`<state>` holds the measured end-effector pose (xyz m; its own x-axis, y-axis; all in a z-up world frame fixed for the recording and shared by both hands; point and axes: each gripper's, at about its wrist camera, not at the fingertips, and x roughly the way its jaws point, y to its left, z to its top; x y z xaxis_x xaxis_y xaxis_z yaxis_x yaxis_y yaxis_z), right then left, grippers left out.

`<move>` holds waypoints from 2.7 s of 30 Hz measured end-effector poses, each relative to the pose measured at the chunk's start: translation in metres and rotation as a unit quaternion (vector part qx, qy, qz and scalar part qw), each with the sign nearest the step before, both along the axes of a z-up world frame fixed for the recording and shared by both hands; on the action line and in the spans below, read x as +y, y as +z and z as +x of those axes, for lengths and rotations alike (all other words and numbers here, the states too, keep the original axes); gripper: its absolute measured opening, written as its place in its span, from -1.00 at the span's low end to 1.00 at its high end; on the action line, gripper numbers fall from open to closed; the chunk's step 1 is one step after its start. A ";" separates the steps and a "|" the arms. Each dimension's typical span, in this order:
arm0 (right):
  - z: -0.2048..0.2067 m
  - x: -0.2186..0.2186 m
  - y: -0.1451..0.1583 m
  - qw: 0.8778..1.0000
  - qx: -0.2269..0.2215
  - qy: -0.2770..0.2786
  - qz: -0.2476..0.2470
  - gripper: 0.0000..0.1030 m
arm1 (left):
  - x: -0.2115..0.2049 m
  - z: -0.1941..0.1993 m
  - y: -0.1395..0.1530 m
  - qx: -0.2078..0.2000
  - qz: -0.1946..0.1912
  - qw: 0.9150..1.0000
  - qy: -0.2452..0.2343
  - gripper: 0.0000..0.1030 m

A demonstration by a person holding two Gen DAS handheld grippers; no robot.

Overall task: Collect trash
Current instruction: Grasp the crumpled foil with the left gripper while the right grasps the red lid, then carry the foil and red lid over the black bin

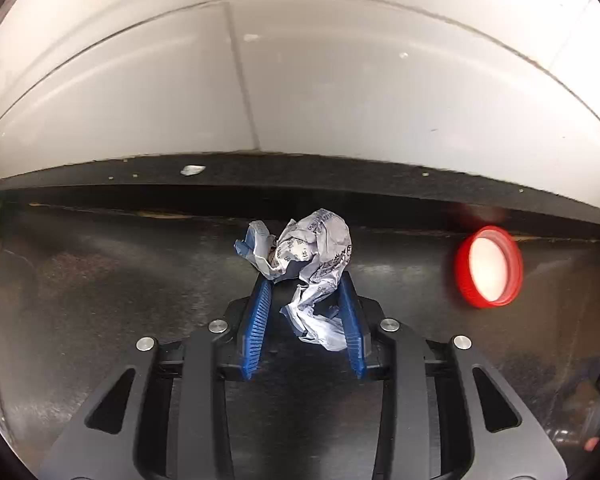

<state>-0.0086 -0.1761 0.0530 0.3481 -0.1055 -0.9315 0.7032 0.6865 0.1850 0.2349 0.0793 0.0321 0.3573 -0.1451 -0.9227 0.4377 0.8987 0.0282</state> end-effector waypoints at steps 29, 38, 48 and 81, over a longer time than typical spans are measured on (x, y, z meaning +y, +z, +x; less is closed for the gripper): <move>0.133 0.092 0.036 0.985 -0.069 0.153 -0.031 -0.88 | 0.228 -0.041 0.056 -0.001 -0.029 0.981 0.192 -0.55; 0.130 0.195 0.056 0.959 -0.104 0.263 -0.010 -0.88 | 0.326 -0.135 0.105 -0.024 -0.030 0.957 0.288 -0.55; 0.100 0.420 0.052 0.870 -0.082 0.485 0.031 -0.88 | 0.484 -0.300 0.135 -0.039 -0.003 0.880 0.474 -0.55; -0.020 0.669 0.047 0.675 -0.021 0.737 0.039 -0.88 | 0.560 -0.440 0.078 0.016 -0.024 0.786 0.618 -0.55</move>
